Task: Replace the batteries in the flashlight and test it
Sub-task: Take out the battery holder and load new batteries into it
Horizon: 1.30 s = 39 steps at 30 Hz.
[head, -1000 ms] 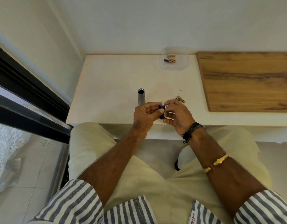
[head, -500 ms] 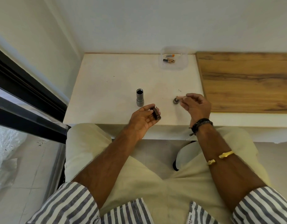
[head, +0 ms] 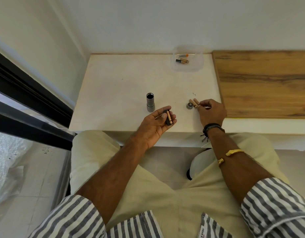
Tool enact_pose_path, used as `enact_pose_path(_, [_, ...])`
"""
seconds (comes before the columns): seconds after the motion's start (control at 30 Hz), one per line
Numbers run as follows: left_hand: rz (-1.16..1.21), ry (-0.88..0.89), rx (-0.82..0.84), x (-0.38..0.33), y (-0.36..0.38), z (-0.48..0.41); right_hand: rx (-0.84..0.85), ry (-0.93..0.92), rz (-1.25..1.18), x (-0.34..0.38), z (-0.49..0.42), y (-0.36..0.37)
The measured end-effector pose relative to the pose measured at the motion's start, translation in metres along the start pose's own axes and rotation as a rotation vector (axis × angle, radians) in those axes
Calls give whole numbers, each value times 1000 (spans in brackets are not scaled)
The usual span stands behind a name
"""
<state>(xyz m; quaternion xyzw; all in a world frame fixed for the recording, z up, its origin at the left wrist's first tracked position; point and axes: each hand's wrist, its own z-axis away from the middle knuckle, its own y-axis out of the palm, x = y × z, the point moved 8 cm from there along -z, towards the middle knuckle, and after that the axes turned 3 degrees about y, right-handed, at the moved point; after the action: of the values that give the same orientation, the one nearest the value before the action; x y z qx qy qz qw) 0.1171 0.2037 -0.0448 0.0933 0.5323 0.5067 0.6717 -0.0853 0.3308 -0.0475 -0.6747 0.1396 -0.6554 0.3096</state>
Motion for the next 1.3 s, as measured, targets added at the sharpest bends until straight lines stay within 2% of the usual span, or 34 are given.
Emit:
enact_pose_path(0.17, [-21,27,0,-4,0,2,13,-10,57,4,4,-2])
enact_pose_path(0.27, [-23,44,-21,-6,-2,3,-2,-49,13,22,16,-11])
enact_pose_path(0.37, [-41,63,-42,-9,-4,2,187,-200,-82,55,39,-7])
enact_pose_path(0.47, [-104,79,-78,-9,-8,0,436,-409,-32,84,72,6])
enact_pose_path(0.6, [-194,97,-109,-9,-15,-1,524,-587,57,102,96,12])
enact_pose_path(0.97, [-320,95,-150,-11,-25,-1,604,-736,157,113,110,19])
enact_pose_path(1.3, [-316,73,-161,-11,-23,0,567,-811,159,114,115,18])
